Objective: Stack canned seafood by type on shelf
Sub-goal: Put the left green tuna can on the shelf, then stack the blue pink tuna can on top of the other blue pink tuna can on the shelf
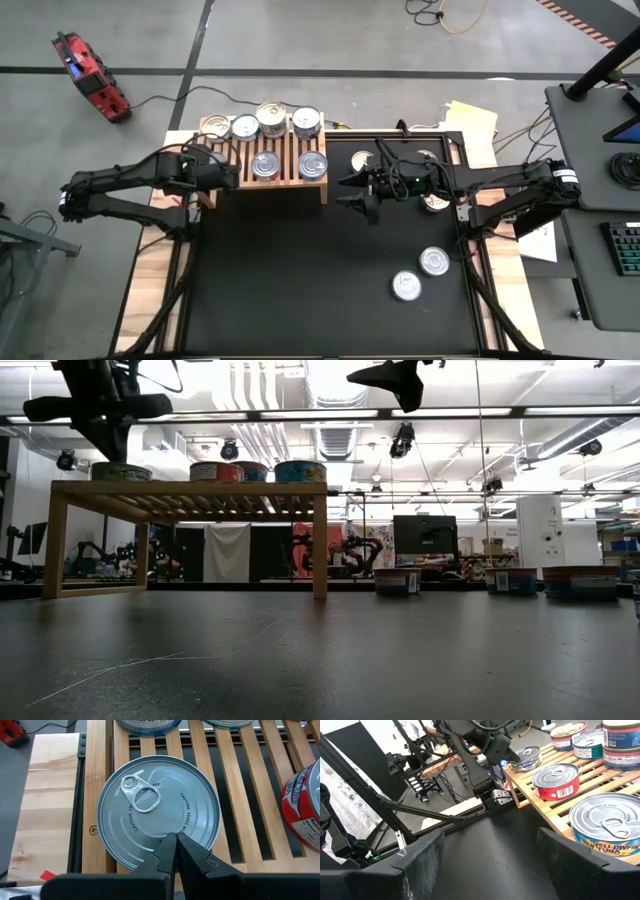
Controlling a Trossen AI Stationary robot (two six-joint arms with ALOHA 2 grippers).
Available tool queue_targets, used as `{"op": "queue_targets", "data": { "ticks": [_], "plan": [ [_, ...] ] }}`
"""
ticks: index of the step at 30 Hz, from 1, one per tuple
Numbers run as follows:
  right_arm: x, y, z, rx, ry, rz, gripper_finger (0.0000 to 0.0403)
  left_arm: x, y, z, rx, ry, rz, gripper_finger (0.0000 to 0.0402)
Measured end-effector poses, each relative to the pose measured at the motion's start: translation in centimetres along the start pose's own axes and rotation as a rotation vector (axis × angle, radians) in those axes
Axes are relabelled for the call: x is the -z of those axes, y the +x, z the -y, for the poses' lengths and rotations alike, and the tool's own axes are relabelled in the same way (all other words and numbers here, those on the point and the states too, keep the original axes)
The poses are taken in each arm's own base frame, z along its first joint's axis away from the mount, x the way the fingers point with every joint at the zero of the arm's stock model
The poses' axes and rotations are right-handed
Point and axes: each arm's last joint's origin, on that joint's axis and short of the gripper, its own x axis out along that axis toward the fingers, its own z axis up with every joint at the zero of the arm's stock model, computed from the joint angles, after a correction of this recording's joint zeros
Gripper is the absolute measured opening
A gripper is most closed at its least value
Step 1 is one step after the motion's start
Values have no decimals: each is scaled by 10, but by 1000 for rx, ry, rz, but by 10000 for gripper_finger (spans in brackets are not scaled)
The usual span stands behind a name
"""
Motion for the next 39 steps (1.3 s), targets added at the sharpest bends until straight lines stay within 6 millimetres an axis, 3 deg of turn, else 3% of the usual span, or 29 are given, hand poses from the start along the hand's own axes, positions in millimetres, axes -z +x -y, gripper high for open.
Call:
{"op": "queue_targets", "data": {
  "ticks": [9,22,31,35,39],
  "plan": [
    [0,0,0,0,0,0,317,-6,-8,2,47,-21,-5,0],
    [0,0,1,3,37,-2,303,-39,-53,5,202,2,115,0],
    [8,-1,11,103,165,-79,289,-68,-90,35,478,236,344,0],
    [12,-2,15,160,231,-119,279,-67,-103,55,609,375,476,0],
    [16,-5,22,210,302,-158,265,-58,-107,70,694,408,521,0]
  ]
}}
